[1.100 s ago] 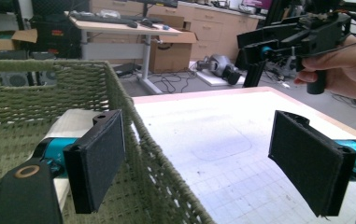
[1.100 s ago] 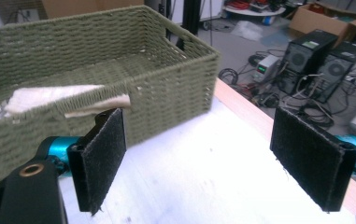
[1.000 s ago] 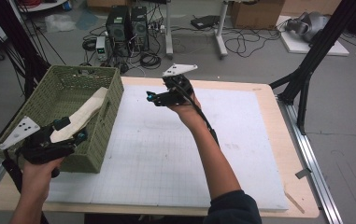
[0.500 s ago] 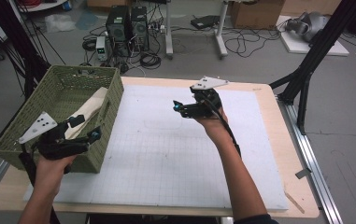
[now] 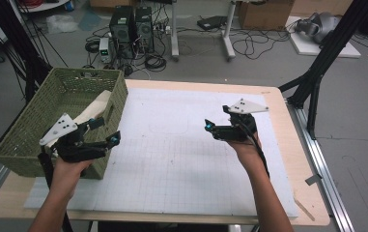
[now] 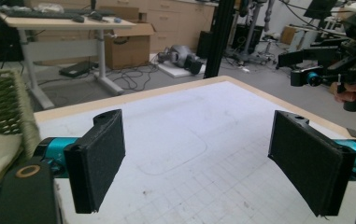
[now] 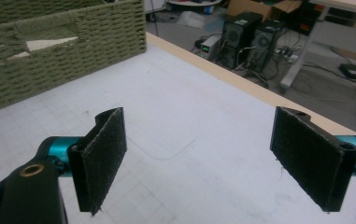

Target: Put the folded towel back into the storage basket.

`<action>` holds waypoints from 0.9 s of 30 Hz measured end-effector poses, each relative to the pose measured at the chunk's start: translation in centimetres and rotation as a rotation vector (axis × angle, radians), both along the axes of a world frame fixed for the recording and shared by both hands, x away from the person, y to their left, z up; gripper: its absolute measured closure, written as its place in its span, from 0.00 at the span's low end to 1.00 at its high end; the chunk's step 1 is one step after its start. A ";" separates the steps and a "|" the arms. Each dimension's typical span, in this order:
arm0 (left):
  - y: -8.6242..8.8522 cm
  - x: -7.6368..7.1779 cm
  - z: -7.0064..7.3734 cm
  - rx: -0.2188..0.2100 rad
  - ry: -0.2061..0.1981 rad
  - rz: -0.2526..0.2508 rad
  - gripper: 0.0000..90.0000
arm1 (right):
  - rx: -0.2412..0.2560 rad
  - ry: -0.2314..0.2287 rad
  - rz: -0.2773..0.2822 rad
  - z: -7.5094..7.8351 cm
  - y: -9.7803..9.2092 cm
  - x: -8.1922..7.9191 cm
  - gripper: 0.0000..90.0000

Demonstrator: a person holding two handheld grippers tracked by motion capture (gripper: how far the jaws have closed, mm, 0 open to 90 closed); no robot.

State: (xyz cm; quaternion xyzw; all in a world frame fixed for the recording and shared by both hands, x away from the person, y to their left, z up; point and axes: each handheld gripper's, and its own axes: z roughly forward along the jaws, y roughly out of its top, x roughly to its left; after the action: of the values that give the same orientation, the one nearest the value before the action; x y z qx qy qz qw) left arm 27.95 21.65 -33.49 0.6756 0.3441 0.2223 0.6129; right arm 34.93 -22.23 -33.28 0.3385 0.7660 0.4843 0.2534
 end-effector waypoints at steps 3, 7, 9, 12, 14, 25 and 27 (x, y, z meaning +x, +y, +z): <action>-0.7 0.2 -0.1 0.008 -0.009 -0.020 0.21 | 0.014 -0.006 -0.025 -0.5 -1.1 -0.8 0.19; -1.5 0.5 -0.2 0.003 -0.011 -0.049 0.21 | 0.003 -0.014 -0.056 -1.1 -2.3 -1.6 0.19; -1.8 0.6 -0.3 -0.014 -0.010 -0.068 0.21 | 0.007 -0.020 -0.071 -1.3 -2.9 -2.0 0.19; -2.4 0.8 -0.4 -0.008 -0.016 -0.086 0.21 | 0.016 -0.027 -0.099 -1.7 -3.7 -2.6 0.19; -2.8 1.0 -0.6 -0.003 -0.016 -0.099 0.21 | 0.015 -0.032 -0.115 -2.0 -4.2 -3.0 0.19; -4.9 1.8 -2.2 0.015 -0.008 -0.165 0.20 | 0.011 -0.031 -0.211 -4.4 -6.7 -5.3 0.19; -5.2 1.9 -2.6 0.020 -0.003 -0.172 0.20 | 0.005 -0.025 -0.219 -5.0 -7.1 -5.8 0.19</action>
State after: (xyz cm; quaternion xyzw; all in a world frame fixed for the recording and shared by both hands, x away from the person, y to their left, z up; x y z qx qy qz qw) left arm 29.86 16.50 -36.13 0.7085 0.2816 0.1735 0.6234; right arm 29.12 -29.31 -38.25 0.4148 0.7199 0.4597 0.3136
